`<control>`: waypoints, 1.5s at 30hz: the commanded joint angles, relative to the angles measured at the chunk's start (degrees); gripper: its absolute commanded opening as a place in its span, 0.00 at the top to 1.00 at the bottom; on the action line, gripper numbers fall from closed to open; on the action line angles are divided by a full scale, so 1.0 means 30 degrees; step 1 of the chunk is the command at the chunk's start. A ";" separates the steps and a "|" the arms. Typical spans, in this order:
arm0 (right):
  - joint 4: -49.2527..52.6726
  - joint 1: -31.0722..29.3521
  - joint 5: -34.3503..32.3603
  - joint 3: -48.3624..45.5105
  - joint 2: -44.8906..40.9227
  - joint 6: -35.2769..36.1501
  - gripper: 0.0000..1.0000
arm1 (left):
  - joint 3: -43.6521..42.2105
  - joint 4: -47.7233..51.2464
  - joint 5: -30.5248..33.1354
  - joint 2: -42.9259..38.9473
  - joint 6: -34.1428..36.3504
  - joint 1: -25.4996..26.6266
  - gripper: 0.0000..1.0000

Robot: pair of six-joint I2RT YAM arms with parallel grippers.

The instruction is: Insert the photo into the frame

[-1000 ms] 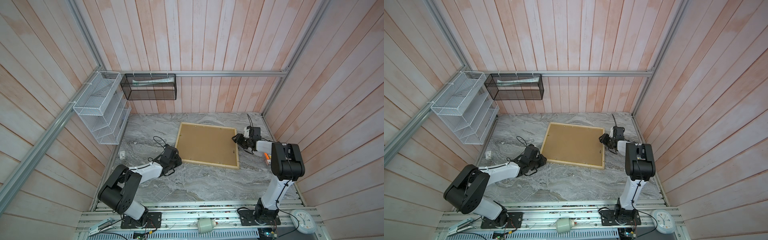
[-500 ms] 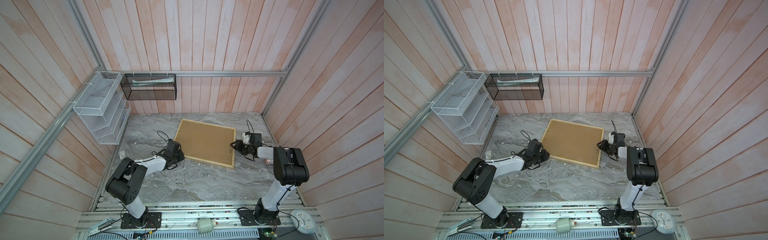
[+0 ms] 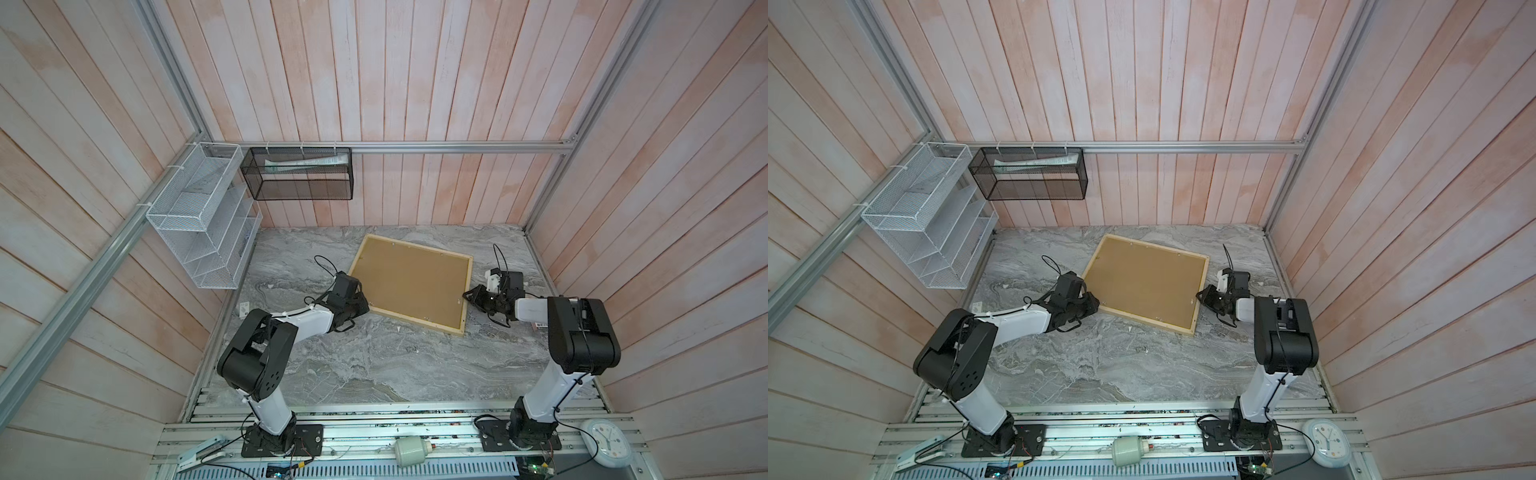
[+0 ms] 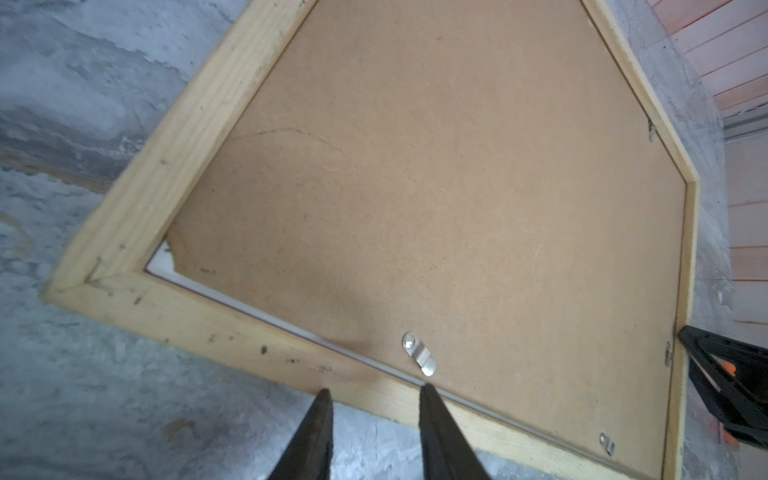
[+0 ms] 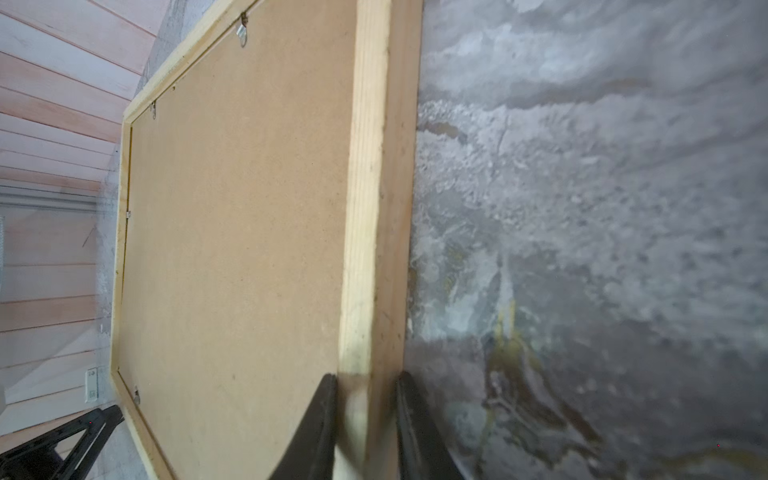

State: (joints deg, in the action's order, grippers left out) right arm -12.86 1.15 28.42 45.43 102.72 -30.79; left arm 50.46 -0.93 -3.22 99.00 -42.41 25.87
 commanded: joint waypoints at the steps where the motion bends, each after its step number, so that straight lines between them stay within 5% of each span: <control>1: 0.0942 -0.0539 0.0572 -0.1156 -0.0386 -0.0382 0.79 | 0.0778 -0.0483 -0.0558 0.0753 0.0485 -0.0097 0.63; 19: -0.1966 -0.6782 -0.3196 -0.7557 -0.6203 -0.6251 0.77 | 0.1403 -0.0007 -0.0005 0.1412 0.0487 -0.0024 0.63; 30: 0.0537 -0.6977 -0.5510 -0.6957 -1.0107 -0.4751 0.51 | 0.1568 0.1050 0.1283 0.0787 0.0712 0.0049 0.62; 45: 0.1202 -0.6947 -0.6232 -0.6431 -1.0715 -0.4065 0.51 | 0.4166 0.3107 0.1604 0.2889 0.2148 0.0049 0.63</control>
State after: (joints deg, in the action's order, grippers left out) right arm -10.59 -19.57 11.31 24.93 70.19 -44.23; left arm 60.34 6.26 0.12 105.82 -38.94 25.93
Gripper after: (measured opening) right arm 0.493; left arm 0.375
